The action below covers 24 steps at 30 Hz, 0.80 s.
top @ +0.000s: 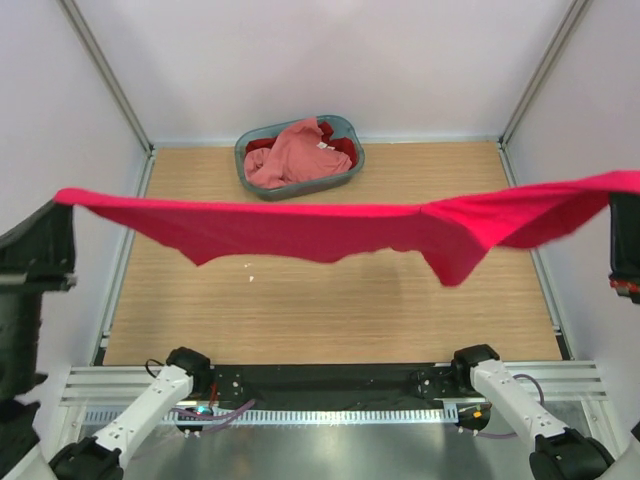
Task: Fold and stack the t-shirts
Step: Flatten the tshirt out
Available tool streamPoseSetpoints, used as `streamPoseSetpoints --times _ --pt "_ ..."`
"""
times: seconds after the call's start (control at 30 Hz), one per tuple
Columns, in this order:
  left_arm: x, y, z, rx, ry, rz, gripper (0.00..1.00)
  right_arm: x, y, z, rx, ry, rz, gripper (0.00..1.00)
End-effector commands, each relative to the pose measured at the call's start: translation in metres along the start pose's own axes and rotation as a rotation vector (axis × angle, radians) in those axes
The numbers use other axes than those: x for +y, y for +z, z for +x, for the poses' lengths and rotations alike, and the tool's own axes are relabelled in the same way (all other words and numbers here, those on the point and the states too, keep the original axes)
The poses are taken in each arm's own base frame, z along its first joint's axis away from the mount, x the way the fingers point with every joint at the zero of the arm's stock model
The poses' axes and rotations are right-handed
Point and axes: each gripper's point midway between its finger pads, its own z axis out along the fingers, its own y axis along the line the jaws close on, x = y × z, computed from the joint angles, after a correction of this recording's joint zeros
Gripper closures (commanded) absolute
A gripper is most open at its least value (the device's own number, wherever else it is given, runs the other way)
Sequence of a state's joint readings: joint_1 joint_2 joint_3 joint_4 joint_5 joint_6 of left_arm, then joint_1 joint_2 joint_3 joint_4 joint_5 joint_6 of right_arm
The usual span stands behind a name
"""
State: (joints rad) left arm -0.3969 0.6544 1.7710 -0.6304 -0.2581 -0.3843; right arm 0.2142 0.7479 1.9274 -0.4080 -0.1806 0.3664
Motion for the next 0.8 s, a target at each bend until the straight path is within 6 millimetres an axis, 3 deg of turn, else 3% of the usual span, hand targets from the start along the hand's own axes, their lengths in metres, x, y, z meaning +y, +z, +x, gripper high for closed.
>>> streamPoseSetpoints --times 0.0,0.13,0.23,0.27,0.33,0.37,0.4,0.43,0.47,0.5,0.53,0.57,0.6,0.63,0.67,0.73,0.77 --pt "-0.008 -0.022 -0.037 -0.123 0.009 0.050 0.99 0.018 -0.004 -0.003 0.017 0.064 -0.071 0.99" --pt "-0.004 -0.028 -0.041 -0.142 0.010 0.040 1.00 0.021 -0.004 -0.001 0.021 0.090 -0.080 0.99" --pt "-0.001 -0.015 -0.014 -0.077 0.015 0.034 1.00 0.008 0.001 0.028 0.082 0.104 -0.052 0.99" --pt "0.005 -0.005 0.010 -0.025 0.023 0.016 0.99 -0.005 0.005 0.055 0.136 0.115 -0.024 0.99" --pt "0.011 0.009 0.043 0.042 0.029 -0.002 1.00 -0.018 0.005 0.081 0.174 0.116 0.003 0.99" --pt "0.014 0.017 0.058 0.066 0.027 -0.012 0.99 -0.036 0.008 0.117 0.231 0.120 0.040 0.99" --pt "0.025 0.027 0.095 0.140 0.040 -0.042 0.99 -0.047 0.007 0.135 0.252 0.114 0.072 0.99" --pt "0.030 0.037 0.118 0.188 0.035 -0.067 1.00 -0.057 0.005 0.152 0.272 0.104 0.093 0.99" --pt "0.038 0.044 0.137 0.213 0.037 -0.093 0.99 -0.076 0.000 0.195 0.341 0.109 0.130 0.99" --pt "0.053 0.050 0.176 0.285 0.055 -0.137 0.99 -0.089 -0.003 0.217 0.368 0.101 0.164 0.99" --pt "0.064 0.053 0.200 0.323 0.071 -0.169 1.00 -0.098 -0.008 0.236 0.393 0.097 0.180 0.99" --pt "0.076 0.059 0.225 0.359 0.068 -0.220 1.00 -0.115 -0.018 0.276 0.439 0.094 0.212 0.99" --pt "0.093 0.062 0.236 0.349 0.083 -0.300 1.00 -0.127 -0.024 0.296 0.458 0.089 0.246 0.99" --pt "0.109 0.059 0.271 0.404 0.112 -0.341 1.00 -0.136 -0.026 0.310 0.452 0.080 0.255 0.99" --pt "0.122 0.062 0.296 0.446 0.133 -0.386 1.00 -0.155 -0.043 0.352 0.524 0.080 0.308 0.99" --pt "0.150 0.059 0.331 0.486 0.185 -0.493 1.00 -0.183 -0.055 0.383 0.545 0.063 0.416 0.99" --pt "0.164 0.060 0.356 0.535 0.203 -0.551 1.00 -0.202 -0.073 0.414 0.605 0.052 0.497 0.99"
